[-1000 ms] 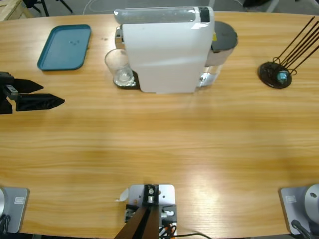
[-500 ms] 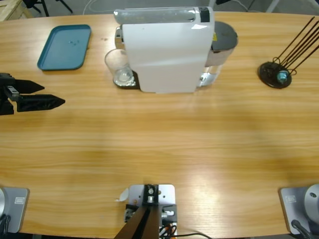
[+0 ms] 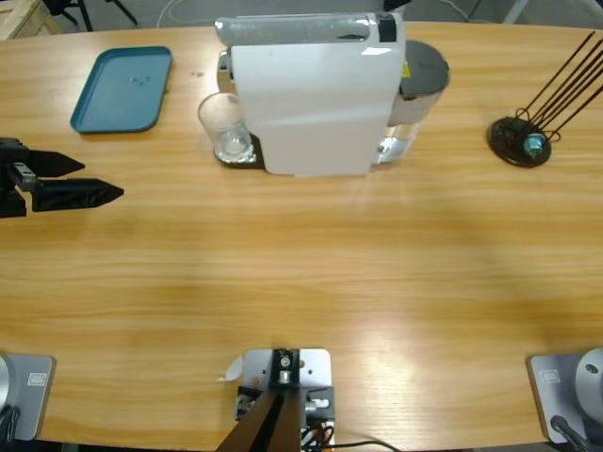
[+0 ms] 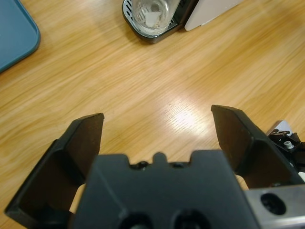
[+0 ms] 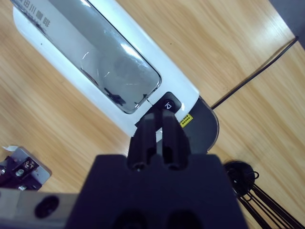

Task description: Pour coffee

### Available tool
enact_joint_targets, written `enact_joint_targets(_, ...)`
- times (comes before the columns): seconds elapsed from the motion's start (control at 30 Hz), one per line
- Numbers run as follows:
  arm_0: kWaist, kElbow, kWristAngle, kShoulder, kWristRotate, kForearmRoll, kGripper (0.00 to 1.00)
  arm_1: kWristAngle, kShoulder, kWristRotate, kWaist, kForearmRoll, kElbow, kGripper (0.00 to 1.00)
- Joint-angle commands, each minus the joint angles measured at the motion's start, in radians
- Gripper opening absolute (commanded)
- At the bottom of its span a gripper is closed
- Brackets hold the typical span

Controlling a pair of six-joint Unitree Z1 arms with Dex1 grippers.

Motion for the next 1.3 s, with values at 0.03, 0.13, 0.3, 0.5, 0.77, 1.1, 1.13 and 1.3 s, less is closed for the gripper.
enact_joint_targets(0.03, 0.010, 0.035, -0.012, -0.001, -0.005, -0.011, 0.973, -0.030, 0.068, -0.002, 0.010, 0.010, -0.017, 0.000)
enact_joint_targets(0.13, 0.010, 0.034, -0.016, 0.001, -0.005, -0.011, 0.973, -0.030, 0.074, -0.002, 0.010, 0.010, -0.023, 0.000)
enact_joint_targets(0.3, 0.010, 0.034, -0.018, 0.003, -0.005, -0.011, 0.973, -0.041, 0.076, -0.006, -0.006, 0.014, -0.024, 0.000)
enact_joint_targets(0.5, 0.010, 0.034, -0.019, 0.003, -0.005, -0.011, 0.973, -0.044, 0.077, -0.007, -0.010, 0.014, -0.021, 0.000)
enact_joint_targets(0.77, 0.010, 0.034, -0.020, 0.004, -0.005, -0.011, 0.973, -0.041, 0.091, -0.007, -0.010, 0.013, -0.016, 0.000)
enact_joint_targets(1.1, 0.010, 0.034, -0.024, 0.003, -0.004, -0.011, 0.973, -0.042, 0.091, -0.007, -0.010, 0.013, -0.001, 0.000)
enact_joint_targets(1.13, 0.010, 0.034, -0.026, 0.003, -0.004, -0.011, 0.973, -0.042, 0.089, -0.007, -0.011, 0.013, 0.003, 0.000)
enact_joint_targets(1.3, 0.010, 0.034, -0.027, 0.002, -0.004, -0.011, 0.973, -0.040, 0.082, -0.007, -0.011, 0.003, 0.040, 0.000)
